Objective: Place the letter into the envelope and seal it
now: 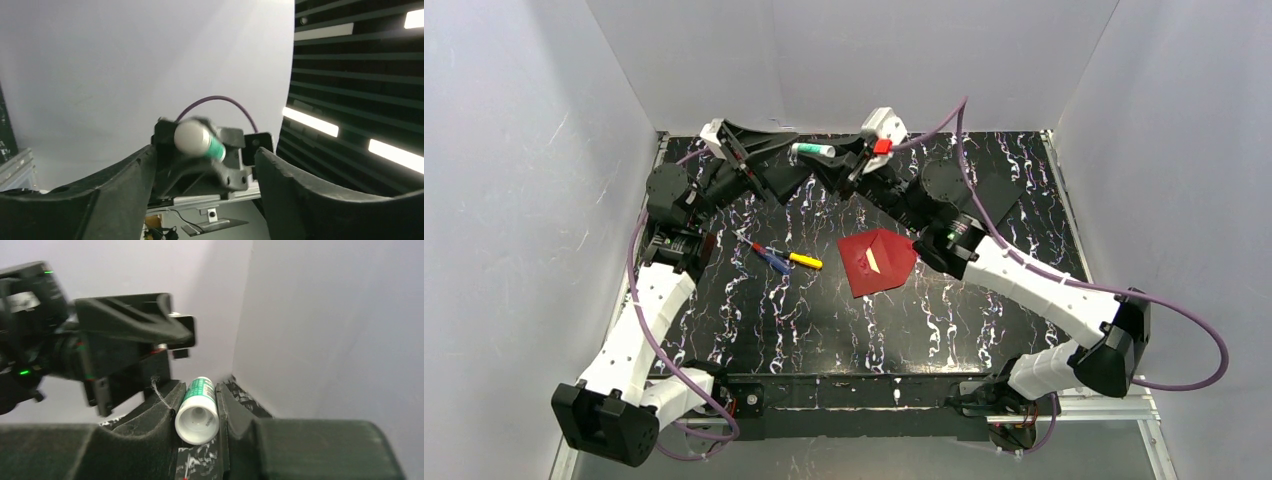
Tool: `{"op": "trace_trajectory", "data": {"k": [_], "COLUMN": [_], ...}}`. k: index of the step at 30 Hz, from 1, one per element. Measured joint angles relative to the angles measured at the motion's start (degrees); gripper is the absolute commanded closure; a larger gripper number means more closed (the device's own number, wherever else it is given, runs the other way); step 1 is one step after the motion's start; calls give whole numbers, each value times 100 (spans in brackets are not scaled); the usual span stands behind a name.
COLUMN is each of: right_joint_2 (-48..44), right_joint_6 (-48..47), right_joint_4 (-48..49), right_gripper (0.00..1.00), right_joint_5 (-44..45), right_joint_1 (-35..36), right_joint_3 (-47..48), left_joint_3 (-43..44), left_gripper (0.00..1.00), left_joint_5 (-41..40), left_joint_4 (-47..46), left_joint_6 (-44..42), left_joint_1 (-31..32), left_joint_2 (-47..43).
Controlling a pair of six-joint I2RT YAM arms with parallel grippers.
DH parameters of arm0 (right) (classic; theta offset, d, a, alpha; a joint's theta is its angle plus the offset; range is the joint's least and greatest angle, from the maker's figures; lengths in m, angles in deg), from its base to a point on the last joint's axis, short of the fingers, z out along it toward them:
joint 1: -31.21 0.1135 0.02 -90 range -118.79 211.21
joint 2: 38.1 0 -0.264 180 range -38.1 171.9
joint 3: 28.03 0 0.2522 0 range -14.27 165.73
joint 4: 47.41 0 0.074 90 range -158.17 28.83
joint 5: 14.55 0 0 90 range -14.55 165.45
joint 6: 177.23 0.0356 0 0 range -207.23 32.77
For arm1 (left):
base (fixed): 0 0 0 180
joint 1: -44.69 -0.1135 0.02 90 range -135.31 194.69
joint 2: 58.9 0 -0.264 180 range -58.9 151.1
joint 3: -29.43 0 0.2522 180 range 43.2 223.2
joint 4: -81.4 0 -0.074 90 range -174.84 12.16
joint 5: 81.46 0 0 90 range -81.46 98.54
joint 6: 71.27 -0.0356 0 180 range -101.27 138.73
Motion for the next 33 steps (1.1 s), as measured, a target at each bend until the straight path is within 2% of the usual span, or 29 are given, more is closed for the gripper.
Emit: {"op": "trace_trajectory", "data": {"k": [5,8,14,17,19,22,28,33], "right_joint_2": [-129,-358,-509,-507,-472,-291,433,861], "right_joint_6": [409,896,1891,2260,2400,2485,2494,2435], "right_joint_4": [-1368,-2396,-4046,-4485,-4625,-4623,-4011,-3436], "right_gripper": [99,99,99,99,99,99,99,99], "right_joint_5": [1228,2006,2815,2804,2691,2529,2459,2575], "right_joint_1": [-4,-17,-83,-103,-103,-103,-103,-103], "right_joint_3": [313,317,-149,-1062,-1633,-2074,-2133,-2181], "left_joint_3": [-420,-509,-509,-614,-625,-531,181,664], "left_gripper": [22,25,43,62,75,84,93,95], "left_joint_5": [-103,-221,-522,-581,-603,-654,-649,-621], "left_joint_4": [754,1840,3803,4074,4124,4103,3936,3742], "left_joint_6": [-1008,-2072,-4210,-4883,-5250,-5770,-6402,-6612], "left_joint_1": [0,0,0,28,74,181,444,566], "left_joint_2": [-350,-485,-210,317,872,1869,3864,4728]}}
